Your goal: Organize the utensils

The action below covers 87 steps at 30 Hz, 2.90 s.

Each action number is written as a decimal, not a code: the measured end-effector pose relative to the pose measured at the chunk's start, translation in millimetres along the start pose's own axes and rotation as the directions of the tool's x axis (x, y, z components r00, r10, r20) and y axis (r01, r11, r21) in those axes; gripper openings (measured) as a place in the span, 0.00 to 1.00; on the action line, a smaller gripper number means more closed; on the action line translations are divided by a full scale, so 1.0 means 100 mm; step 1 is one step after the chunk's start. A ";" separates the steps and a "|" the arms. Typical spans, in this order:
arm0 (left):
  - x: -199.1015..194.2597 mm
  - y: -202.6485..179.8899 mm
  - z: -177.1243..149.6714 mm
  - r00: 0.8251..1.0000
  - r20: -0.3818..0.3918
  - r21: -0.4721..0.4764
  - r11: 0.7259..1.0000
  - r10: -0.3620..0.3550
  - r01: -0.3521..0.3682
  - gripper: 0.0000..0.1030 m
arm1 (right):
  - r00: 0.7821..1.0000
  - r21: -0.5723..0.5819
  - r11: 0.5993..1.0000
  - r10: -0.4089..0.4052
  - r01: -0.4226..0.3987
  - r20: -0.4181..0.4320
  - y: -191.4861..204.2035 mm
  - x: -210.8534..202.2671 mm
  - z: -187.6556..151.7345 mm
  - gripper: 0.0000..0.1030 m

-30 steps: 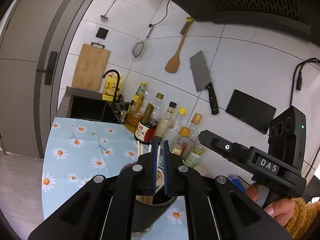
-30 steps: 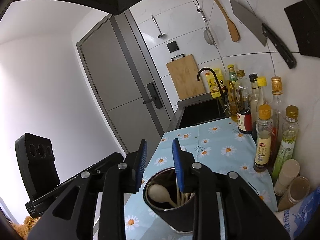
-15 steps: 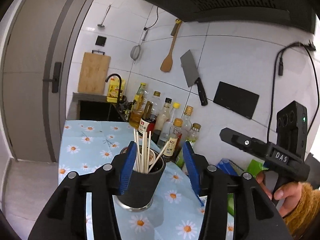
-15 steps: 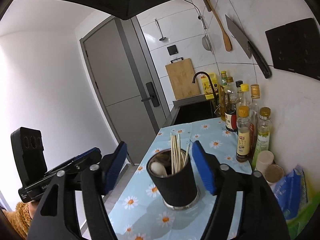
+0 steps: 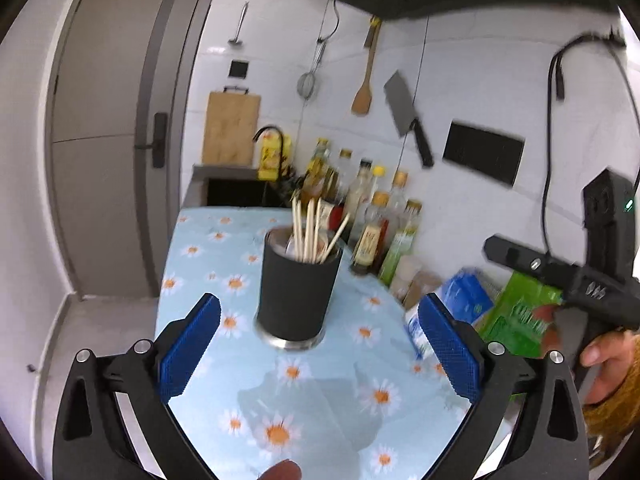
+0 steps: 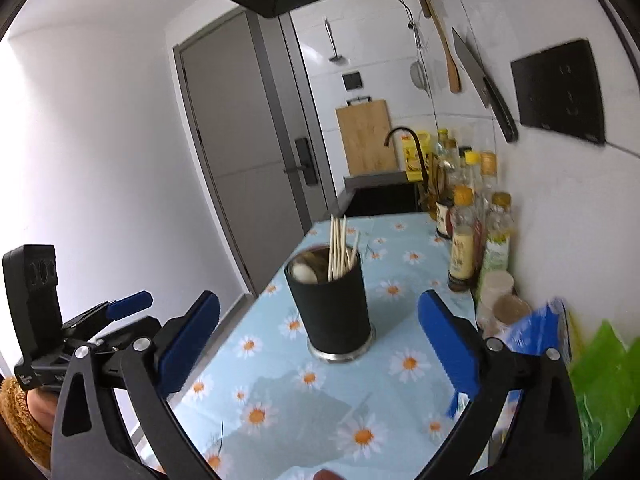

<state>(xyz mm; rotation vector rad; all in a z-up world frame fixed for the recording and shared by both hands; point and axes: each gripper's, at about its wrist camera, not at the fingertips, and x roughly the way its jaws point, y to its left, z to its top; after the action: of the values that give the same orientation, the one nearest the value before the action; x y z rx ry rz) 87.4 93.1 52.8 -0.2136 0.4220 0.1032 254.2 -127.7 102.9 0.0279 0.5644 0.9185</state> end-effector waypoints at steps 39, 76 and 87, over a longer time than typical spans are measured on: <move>0.05 -0.50 -1.21 0.969 -0.232 -0.070 0.992 0.083 -0.102 0.94 | 0.984 -0.039 0.999 -0.033 0.027 -0.175 -0.13 -0.25 -1.22 0.95; 0.21 -0.63 -1.16 0.970 -0.228 -0.041 0.994 0.087 -0.099 0.94 | 0.983 -0.022 0.999 -0.038 0.035 -0.182 -0.32 -0.22 -1.22 0.95; 0.22 -0.61 -1.15 0.970 -0.228 -0.048 0.994 0.085 -0.098 0.94 | 0.981 -0.020 0.999 -0.037 0.034 -0.191 -0.33 -0.19 -1.23 0.95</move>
<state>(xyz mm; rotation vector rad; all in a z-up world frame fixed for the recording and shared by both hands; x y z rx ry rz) 70.5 9.1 -47.3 -0.2649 0.6565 0.1834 211.5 -188.9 -2.7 -0.0858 0.7337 0.8959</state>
